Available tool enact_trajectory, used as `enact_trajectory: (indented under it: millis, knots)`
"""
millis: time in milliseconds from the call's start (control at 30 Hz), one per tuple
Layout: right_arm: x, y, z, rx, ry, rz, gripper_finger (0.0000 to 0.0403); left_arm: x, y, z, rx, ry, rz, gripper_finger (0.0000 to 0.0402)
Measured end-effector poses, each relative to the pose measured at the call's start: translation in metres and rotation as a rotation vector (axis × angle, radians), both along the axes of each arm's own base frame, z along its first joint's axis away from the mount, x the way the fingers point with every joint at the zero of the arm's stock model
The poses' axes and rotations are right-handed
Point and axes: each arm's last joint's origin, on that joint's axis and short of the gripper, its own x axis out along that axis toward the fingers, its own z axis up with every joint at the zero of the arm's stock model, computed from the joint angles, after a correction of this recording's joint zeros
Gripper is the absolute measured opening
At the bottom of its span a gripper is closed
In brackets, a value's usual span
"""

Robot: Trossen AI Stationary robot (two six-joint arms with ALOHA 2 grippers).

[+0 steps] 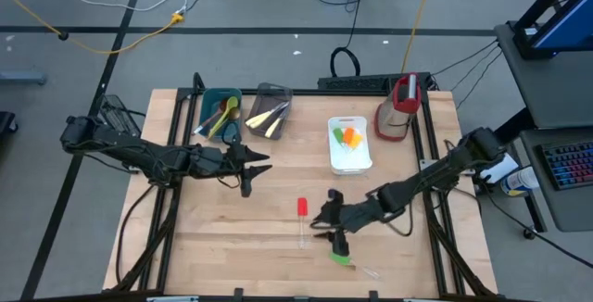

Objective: Pick & Place Kitchen Items
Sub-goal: Put the green spatula into the white bin

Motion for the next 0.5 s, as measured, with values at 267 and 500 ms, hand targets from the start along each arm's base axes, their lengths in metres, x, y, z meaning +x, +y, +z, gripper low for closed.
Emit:
enact_trajectory:
  millis: [267,500]
  knots:
    - [0.013,0.022,-0.028,0.078,0.230,0.034,0.0220,0.000,0.000,-0.001,0.002,0.011,0.000,0.0141]
    - [0.009,0.041,-0.049,0.085,0.296,0.032,0.0220,-0.001,0.000,-0.003,0.009,0.037,0.000,0.0141]
